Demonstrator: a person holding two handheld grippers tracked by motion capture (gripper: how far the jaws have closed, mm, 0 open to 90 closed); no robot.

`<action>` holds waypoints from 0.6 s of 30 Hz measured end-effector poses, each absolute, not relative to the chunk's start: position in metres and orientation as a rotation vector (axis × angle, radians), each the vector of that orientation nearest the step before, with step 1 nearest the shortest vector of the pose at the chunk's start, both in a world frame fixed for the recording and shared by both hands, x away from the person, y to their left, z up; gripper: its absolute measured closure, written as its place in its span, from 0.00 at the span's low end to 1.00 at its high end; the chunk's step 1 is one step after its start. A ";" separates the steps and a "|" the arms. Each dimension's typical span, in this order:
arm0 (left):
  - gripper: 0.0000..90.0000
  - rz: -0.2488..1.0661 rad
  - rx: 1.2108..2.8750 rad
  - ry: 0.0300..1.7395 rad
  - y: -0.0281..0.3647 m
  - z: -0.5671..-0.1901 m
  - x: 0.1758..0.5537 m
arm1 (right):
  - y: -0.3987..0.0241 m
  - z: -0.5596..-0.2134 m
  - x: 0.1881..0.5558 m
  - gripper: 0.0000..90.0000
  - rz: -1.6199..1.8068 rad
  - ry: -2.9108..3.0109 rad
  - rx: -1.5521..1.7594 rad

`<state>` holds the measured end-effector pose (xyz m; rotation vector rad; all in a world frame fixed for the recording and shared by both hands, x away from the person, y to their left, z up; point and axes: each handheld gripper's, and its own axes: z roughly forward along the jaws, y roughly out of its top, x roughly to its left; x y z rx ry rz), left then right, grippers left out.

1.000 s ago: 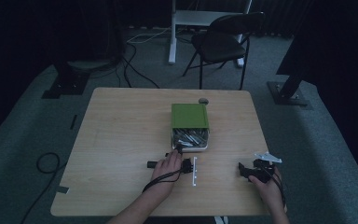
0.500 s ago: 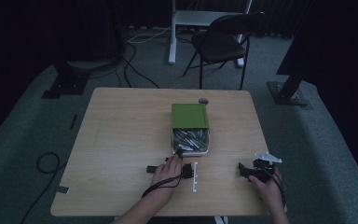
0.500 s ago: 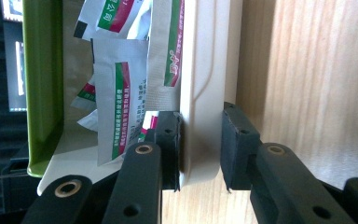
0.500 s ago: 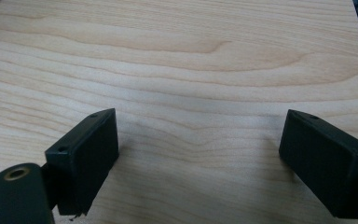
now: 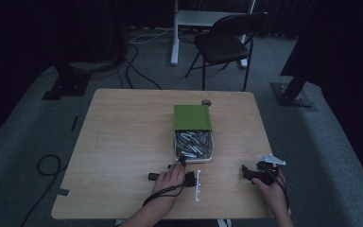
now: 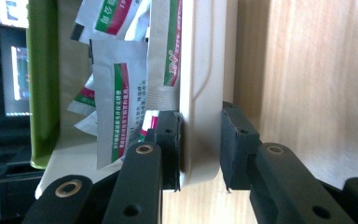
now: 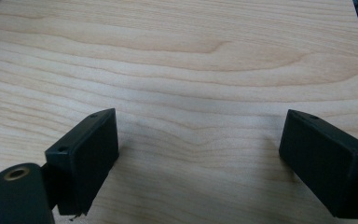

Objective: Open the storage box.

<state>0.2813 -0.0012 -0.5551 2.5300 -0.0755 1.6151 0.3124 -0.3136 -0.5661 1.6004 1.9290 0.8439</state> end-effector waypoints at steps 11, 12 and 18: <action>0.81 1.603 2.540 -0.092 0.001 -0.555 0.267 | -0.314 -0.566 0.312 0.13 0.844 1.929 1.601; 0.81 1.603 2.531 -0.091 0.001 -0.555 0.266 | -0.314 -0.566 0.312 0.13 0.844 1.929 1.601; 0.81 1.588 2.534 -0.105 0.001 -0.554 0.257 | -0.314 -0.566 0.312 0.13 0.844 1.929 1.601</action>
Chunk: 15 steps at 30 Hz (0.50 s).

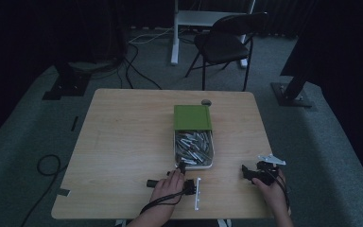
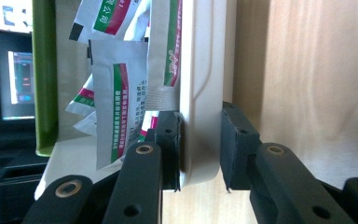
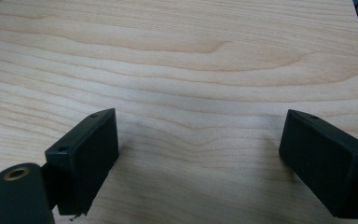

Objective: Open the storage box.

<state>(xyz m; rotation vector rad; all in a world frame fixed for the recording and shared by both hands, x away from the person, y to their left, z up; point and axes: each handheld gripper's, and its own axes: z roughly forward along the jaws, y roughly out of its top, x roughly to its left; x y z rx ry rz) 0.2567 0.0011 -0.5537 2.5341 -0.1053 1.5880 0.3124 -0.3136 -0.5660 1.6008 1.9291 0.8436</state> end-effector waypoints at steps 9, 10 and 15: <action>0.81 1.575 2.553 -0.114 0.004 -0.556 0.248 | -0.314 -0.566 0.312 0.13 0.843 1.929 1.601; 0.81 1.576 2.560 -0.116 0.004 -0.557 0.247 | -0.314 -0.566 0.312 0.13 0.844 1.929 1.601; 0.81 1.567 2.568 -0.107 0.003 -0.557 0.242 | -0.314 -0.566 0.312 0.13 0.843 1.929 1.600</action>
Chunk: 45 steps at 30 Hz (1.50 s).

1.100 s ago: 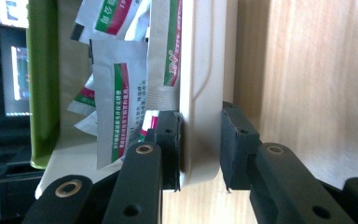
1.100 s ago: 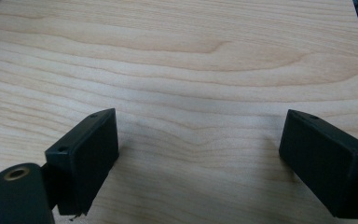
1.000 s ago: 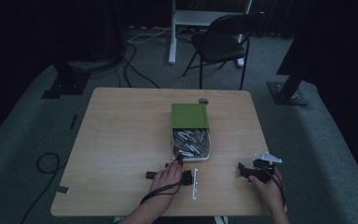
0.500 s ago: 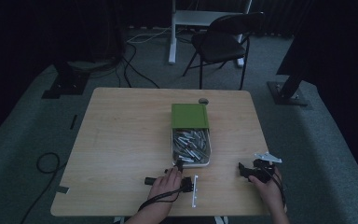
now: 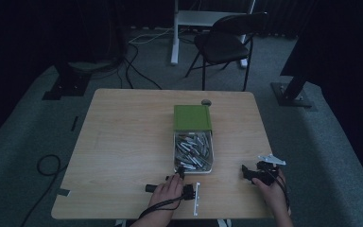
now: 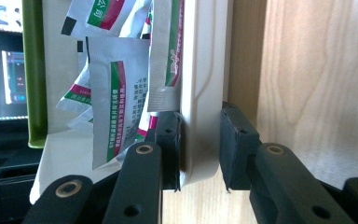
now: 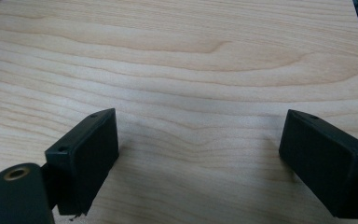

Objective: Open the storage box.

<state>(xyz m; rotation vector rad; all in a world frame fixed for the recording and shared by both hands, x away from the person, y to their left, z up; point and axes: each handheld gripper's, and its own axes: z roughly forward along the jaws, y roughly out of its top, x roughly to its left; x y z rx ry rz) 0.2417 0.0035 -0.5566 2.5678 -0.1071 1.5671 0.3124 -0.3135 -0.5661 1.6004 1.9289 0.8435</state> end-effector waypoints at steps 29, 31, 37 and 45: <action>0.59 1.133 2.470 0.113 0.032 -0.534 0.234 | -0.314 -0.566 0.312 0.13 0.844 1.928 1.601; 0.59 1.103 2.457 0.126 0.035 -0.531 0.233 | -0.313 -0.566 0.312 0.13 0.844 1.928 1.602; 0.59 1.000 2.436 0.216 0.050 -0.524 0.234 | -0.314 -0.566 0.312 0.13 0.844 1.928 1.600; 0.58 0.908 2.409 0.303 0.064 -0.522 0.233 | -0.314 -0.566 0.312 0.13 0.844 1.928 1.600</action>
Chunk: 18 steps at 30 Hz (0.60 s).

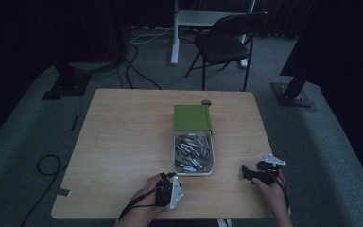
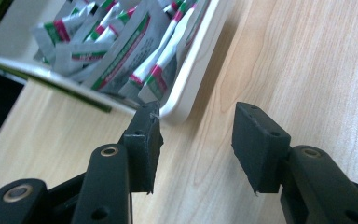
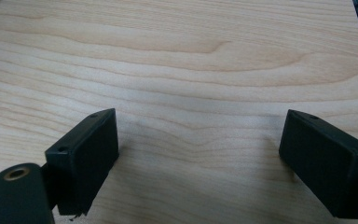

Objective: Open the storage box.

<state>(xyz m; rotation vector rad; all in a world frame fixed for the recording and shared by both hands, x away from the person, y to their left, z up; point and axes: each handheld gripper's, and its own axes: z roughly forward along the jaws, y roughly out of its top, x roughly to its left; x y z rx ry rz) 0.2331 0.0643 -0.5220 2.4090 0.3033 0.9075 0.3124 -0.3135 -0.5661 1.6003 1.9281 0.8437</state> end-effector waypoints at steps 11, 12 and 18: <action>0.56 0.803 2.371 0.481 0.097 -0.521 0.241 | -0.314 -0.566 0.312 0.13 0.843 1.929 1.600; 0.56 0.797 2.354 0.506 0.100 -0.521 0.242 | -0.314 -0.566 0.312 0.13 0.843 1.929 1.600; 0.49 0.791 2.292 0.588 0.118 -0.519 0.252 | -0.314 -0.566 0.312 0.13 0.843 1.929 1.600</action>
